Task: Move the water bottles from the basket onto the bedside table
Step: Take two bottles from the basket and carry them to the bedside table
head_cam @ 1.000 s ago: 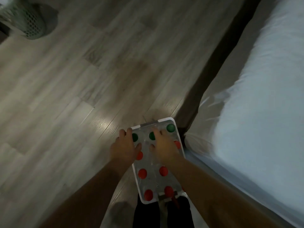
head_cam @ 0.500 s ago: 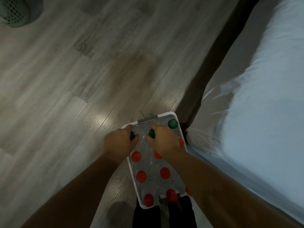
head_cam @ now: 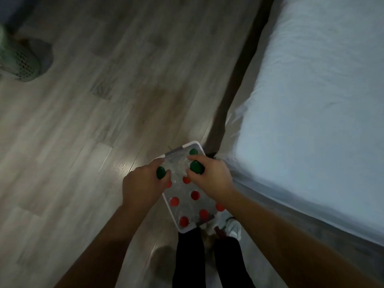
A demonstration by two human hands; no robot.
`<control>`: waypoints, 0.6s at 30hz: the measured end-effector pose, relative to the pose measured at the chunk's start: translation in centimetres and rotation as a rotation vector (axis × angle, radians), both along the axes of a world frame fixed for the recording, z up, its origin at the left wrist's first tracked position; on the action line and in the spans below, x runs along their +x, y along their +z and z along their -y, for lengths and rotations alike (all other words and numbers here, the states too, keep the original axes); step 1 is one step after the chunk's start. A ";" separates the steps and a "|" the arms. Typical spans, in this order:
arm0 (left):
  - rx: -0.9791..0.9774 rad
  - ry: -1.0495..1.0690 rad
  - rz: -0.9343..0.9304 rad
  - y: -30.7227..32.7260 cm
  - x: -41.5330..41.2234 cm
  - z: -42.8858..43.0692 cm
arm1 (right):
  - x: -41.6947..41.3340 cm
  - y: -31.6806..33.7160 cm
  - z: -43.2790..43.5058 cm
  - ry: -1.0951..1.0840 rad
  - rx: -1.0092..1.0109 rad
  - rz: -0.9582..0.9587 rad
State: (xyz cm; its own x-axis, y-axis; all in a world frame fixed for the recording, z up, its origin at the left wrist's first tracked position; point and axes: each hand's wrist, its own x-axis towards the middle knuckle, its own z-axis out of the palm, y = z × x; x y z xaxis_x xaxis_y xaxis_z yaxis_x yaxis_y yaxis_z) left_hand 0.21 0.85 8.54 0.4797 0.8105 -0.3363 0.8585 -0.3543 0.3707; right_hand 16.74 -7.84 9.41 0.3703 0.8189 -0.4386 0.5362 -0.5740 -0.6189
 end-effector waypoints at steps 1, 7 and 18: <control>-0.006 -0.009 0.022 1.8 0.2 0.9 | 0.2 1.6 1.5 -0.048 0.036 -0.010; -0.058 -0.139 -0.005 9.7 2.4 7.6 | 1.6 9.4 12.4 -0.259 0.106 -0.112; -0.172 -0.527 0.094 14.7 9.6 29.5 | 3.7 13.5 41.6 -0.841 0.137 0.015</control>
